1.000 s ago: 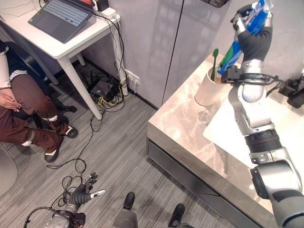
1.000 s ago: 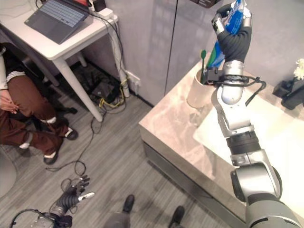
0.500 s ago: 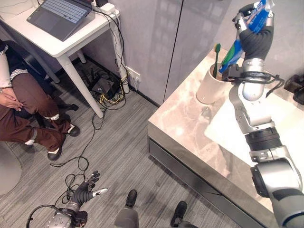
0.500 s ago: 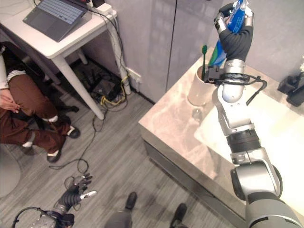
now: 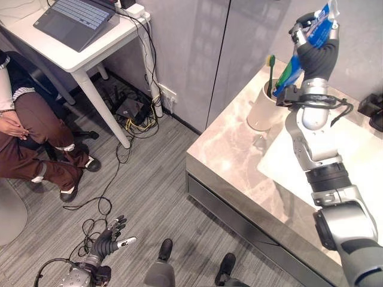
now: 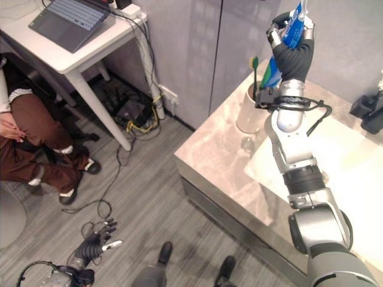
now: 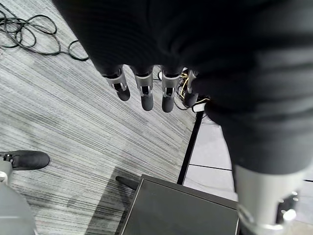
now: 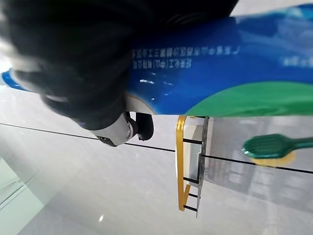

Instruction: Put brush and paste in cup on sink, flatten towel.

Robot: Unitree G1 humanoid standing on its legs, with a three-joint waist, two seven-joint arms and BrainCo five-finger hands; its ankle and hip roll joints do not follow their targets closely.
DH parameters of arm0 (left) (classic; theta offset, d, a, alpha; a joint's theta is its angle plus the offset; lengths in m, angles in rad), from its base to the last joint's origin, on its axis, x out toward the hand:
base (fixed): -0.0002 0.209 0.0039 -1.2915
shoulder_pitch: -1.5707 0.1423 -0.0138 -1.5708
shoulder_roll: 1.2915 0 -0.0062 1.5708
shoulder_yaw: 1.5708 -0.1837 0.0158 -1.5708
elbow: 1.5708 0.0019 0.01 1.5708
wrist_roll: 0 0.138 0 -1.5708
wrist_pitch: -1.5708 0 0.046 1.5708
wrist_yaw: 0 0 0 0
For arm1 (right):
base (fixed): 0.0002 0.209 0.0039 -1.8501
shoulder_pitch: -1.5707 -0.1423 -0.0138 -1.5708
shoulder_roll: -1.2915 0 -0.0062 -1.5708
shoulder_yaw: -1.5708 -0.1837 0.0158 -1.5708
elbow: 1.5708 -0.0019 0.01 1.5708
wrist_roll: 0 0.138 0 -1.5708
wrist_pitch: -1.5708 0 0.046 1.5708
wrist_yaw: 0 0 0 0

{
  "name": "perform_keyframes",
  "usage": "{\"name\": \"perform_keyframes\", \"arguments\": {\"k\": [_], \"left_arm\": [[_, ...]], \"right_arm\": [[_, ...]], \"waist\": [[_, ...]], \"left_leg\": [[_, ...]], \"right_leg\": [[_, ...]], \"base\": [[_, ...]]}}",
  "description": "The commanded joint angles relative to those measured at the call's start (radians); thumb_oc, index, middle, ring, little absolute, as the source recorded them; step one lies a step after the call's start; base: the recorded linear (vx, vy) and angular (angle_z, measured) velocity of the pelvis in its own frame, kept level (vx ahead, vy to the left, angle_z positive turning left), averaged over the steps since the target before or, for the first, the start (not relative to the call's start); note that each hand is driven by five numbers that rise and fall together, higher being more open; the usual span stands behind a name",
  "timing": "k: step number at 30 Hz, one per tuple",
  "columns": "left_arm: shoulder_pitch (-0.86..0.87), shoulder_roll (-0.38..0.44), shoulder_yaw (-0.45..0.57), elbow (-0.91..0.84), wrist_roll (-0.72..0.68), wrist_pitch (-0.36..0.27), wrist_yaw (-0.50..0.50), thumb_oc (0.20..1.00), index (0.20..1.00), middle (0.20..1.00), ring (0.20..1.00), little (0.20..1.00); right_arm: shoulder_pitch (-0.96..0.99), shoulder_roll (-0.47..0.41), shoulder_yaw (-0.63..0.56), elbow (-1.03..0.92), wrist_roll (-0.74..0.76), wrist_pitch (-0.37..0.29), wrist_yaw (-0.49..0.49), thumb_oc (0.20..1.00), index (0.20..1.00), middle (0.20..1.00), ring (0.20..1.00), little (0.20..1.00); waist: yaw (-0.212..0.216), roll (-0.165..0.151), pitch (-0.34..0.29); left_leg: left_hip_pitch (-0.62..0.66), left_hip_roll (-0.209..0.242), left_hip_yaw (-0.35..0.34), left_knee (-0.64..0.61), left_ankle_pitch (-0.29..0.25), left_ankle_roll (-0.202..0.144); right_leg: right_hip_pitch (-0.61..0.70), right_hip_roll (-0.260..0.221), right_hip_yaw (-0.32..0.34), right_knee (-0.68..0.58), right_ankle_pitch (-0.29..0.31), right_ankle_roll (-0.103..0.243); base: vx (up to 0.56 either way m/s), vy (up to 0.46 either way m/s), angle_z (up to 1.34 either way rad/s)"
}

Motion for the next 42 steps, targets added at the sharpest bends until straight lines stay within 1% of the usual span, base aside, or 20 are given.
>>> {"name": "perform_keyframes", "arguments": {"k": [1,6,7,8,9,20,29,30,36,37,39,42], "left_arm": [[-0.007,0.015,-0.011,0.008,0.015,-0.045,0.023,1.000,1.000,1.000,1.000,1.000],[-0.015,0.007,-0.016,0.030,0.022,-0.049,0.026,1.000,1.000,1.000,1.000,1.000],[-0.016,0.005,-0.017,0.033,0.023,-0.048,0.028,1.000,1.000,1.000,1.000,1.000],[-0.018,0.002,-0.018,0.034,0.023,-0.049,0.029,1.000,1.000,1.000,1.000,1.000],[-0.020,0.001,-0.020,0.036,0.023,-0.050,0.031,1.000,1.000,1.000,1.000,1.000],[-0.021,0.001,-0.022,0.024,0.021,-0.043,0.033,1.000,1.000,1.000,1.000,1.000],[-0.025,0.013,-0.023,-0.003,0.011,-0.039,0.027,1.000,1.000,1.000,1.000,1.000],[-0.024,0.016,-0.023,-0.008,0.012,-0.035,0.023,1.000,1.000,1.000,1.000,1.000],[-0.022,0.019,-0.025,-0.022,0.017,-0.029,0.013,1.000,1.000,1.000,1.000,1.000],[-0.020,0.015,-0.019,-0.027,0.022,-0.030,0.012,1.000,1.000,1.000,1.000,1.000],[-0.017,0.008,-0.012,-0.027,0.024,-0.030,0.012,1.000,1.000,1.000,1.000,1.000],[-0.009,-0.014,0.008,-0.017,0.036,-0.033,0.011,1.000,1.000,1.000,1.000,1.000]], "right_arm": [[-0.050,-0.026,-0.032,-0.006,-0.016,-0.032,-0.003,0.200,0.200,0.200,0.200,0.200],[-0.044,-0.019,-0.030,0.005,-0.019,-0.029,-0.005,0.203,0.203,0.203,0.203,0.203],[-0.046,-0.017,-0.030,0.011,-0.022,-0.026,-0.006,0.523,0.523,0.523,0.523,0.523],[-0.046,-0.018,-0.030,0.012,-0.029,-0.023,-0.008,0.595,0.595,0.595,0.595,0.595],[-0.047,-0.018,-0.029,0.012,-0.037,-0.020,-0.013,1.000,1.000,1.000,1.000,1.000],[-0.053,-0.018,-0.036,0.015,-0.061,-0.009,-0.029,1.000,1.000,1.000,1.000,1.000],[-0.039,-0.027,-0.088,-0.068,-0.160,-0.006,-0.091,1.000,1.000,1.000,1.000,1.000],[-0.021,-0.032,-0.117,-0.106,-0.199,-0.003,-0.112,1.000,1.000,1.000,1.000,1.000],[0.037,-0.037,-0.176,-0.202,-0.275,0.000,-0.143,1.000,1.000,1.000,1.000,1.000],[0.075,-0.047,-0.212,-0.254,-0.314,-0.003,-0.154,1.000,1.000,1.000,1.000,1.000],[0.119,-0.053,-0.241,-0.298,-0.335,-0.005,-0.161,1.000,1.000,1.000,1.000,1.000],[0.251,-0.099,-0.329,-0.393,-0.432,0.005,-0.174,1.000,1.000,1.000,1.000,1.000]], "waist": [[0.015,-0.030,0.001],[0.014,-0.030,0.000],[0.014,-0.030,-0.001],[0.014,-0.031,-0.001],[0.014,-0.031,-0.001],[0.010,-0.038,-0.002],[0.011,-0.036,-0.022],[0.007,-0.034,-0.031],[-0.007,-0.032,-0.052],[-0.019,-0.025,-0.061],[-0.032,-0.021,-0.067],[-0.062,-0.013,-0.075]], "left_leg": [[0.059,-0.044,0.024,0.001,-0.015,0.040],[0.060,-0.044,0.023,0.001,-0.016,0.039],[0.060,-0.044,0.023,0.001,-0.016,0.040],[0.060,-0.045,0.023,0.001,-0.017,0.040],[0.060,-0.045,0.022,0.001,-0.017,0.040],[0.063,-0.048,0.016,0.001,-0.023,0.044],[0.082,-0.055,0.008,0.001,-0.030,0.047],[0.090,-0.057,0.009,0.001,-0.033,0.049],[0.115,-0.065,0.018,0.001,-0.042,0.058],[0.124,-0.069,0.026,0.001,-0.044,0.065],[0.132,-0.074,0.035,0.001,-0.047,0.071],[0.146,-0.084,0.055,0.001,-0.052,0.083]], "right_leg": [[0.035,0.041,0.024,0.002,-0.015,0.000],[0.037,0.040,0.023,0.002,-0.016,0.000],[0.037,0.040,0.023,0.002,-0.016,0.000],[0.038,0.041,0.023,0.002,-0.017,0.000],[0.038,0.041,0.022,0.002,-0.016,0.000],[0.047,0.041,0.015,0.002,-0.017,-0.001],[0.073,0.035,0.008,0.002,-0.017,-0.001],[0.081,0.033,0.007,0.002,-0.016,0.000],[0.100,0.027,0.014,0.003,-0.012,0.004],[0.103,0.023,0.022,0.003,-0.007,0.007],[0.104,0.021,0.030,0.004,-0.002,0.009],[0.102,0.013,0.050,0.006,0.014,0.018]], "base": [[0.00,0.000,0.00],[0.00,0.000,0.00],[0.00,0.000,0.00],[0.00,0.000,0.00],[0.00,0.000,0.00],[0.00,0.000,0.00],[0.00,0.005,0.02],[-0.01,0.037,0.01],[-0.03,0.061,-0.01],[-0.05,0.097,-0.02],[-0.07,0.113,-0.02],[-0.09,0.121,-0.10]]}}
